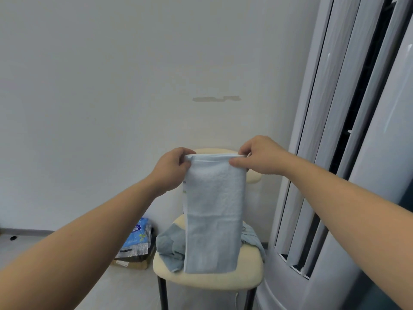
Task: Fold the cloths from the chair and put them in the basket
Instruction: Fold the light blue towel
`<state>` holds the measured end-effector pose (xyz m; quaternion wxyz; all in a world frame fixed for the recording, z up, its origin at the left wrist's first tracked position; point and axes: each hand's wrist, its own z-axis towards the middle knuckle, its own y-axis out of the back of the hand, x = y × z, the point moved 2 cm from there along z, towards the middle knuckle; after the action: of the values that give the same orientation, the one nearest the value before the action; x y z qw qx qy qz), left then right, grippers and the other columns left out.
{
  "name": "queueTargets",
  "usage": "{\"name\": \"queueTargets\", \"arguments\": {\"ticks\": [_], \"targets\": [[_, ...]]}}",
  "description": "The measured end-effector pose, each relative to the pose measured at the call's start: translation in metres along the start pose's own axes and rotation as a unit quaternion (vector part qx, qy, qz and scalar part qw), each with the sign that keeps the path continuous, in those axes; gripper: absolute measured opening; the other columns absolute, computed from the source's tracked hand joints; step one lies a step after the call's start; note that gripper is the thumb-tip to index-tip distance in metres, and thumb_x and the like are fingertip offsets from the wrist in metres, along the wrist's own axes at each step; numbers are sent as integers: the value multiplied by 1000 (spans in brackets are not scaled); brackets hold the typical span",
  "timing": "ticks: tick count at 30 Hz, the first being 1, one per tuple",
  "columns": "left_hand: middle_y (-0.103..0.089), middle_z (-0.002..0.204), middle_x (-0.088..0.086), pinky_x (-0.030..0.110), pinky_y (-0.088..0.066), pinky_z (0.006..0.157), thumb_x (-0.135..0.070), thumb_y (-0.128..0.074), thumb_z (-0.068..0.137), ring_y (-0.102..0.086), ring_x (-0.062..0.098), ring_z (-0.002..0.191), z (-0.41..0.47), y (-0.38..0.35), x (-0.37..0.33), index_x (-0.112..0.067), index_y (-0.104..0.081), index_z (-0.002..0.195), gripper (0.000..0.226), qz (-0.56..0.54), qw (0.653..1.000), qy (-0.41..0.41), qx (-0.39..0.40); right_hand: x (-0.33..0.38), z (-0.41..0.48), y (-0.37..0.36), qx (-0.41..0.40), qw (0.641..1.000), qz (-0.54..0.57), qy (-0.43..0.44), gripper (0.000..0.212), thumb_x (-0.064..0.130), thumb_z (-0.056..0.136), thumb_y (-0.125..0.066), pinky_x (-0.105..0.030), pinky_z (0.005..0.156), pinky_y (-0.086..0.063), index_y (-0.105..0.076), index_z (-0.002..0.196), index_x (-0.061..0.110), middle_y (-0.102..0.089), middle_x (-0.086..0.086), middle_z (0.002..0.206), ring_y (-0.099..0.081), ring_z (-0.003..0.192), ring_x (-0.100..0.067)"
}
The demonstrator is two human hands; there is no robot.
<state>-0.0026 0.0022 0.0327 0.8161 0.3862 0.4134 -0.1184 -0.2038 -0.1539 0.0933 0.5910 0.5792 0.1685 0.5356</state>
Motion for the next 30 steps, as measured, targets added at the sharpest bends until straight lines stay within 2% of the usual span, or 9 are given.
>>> {"name": "queueTargets", "arguments": {"ticks": [5,9,11,15,17,20,26,28,30], "targets": [[-67,104,0,15,-48,54,2,-49,94,-65,16,86,-6,-4,-7,-16,-64,111,29,-12,1000,15,23,-2,-4,0,23,999,36,-17,27,37,80,-81,-24,57,-43,-74,70,13,-56,12,53,-53,57,-8],[-69,100,6,43,-60,78,4,-53,89,-64,24,89,-7,-6,-1,-13,-68,103,27,-77,994,72,37,-2,-9,0,47,996,71,-17,22,32,78,-87,-26,62,-46,-76,78,12,-64,2,67,-57,64,-10],[-69,99,13,52,-56,92,3,-56,90,-63,26,90,-7,-7,4,-8,-70,99,20,-125,987,98,33,-2,-11,1,50,993,106,-18,19,25,77,-88,-23,63,-51,-75,81,12,-69,1,72,-63,66,-9],[-68,96,11,44,-58,81,-12,-60,100,-64,26,87,-4,-6,-3,-5,-65,101,9,-225,968,111,16,-4,-10,5,23,972,234,-18,20,6,78,-85,-24,63,-54,-66,84,9,-66,-3,81,-66,71,-14],[-66,90,5,37,-51,72,-24,-60,102,-61,23,80,1,-5,-9,-11,-62,96,15,-243,964,112,0,-4,-7,8,-7,954,299,-19,26,2,80,-83,-27,65,-56,-61,90,12,-67,-7,86,-69,75,-18],[-69,96,3,34,-52,76,-44,-62,99,-65,21,86,-3,-9,-16,-12,-63,101,32,-275,953,125,-13,-1,-7,8,-44,929,367,-24,31,2,83,-81,-29,66,-58,-60,103,14,-70,-11,96,-71,82,-19],[-72,126,9,34,-58,89,-34,-75,88,-71,23,113,-49,-45,7,-10,-66,128,48,-396,873,167,230,6,-1,3,-101,892,440,-23,33,4,85,-79,-35,68,-58,-61,110,15,-71,-9,102,-69,83,-19],[-70,128,12,35,-56,90,-38,-78,81,-70,26,115,-60,-58,17,-8,-67,128,57,-397,859,188,264,4,1,4,-118,879,460,-39,34,3,85,-79,-33,69,-57,-62,111,14,-70,-9,102,-68,84,-19],[-68,133,14,41,-52,98,-36,-68,93,-66,29,121,-65,-69,17,-7,-63,134,50,-431,840,205,258,0,3,5,-136,869,472,-57,36,2,84,-79,-33,72,-58,-62,113,13,-69,-7,102,-68,86,-20]]}}
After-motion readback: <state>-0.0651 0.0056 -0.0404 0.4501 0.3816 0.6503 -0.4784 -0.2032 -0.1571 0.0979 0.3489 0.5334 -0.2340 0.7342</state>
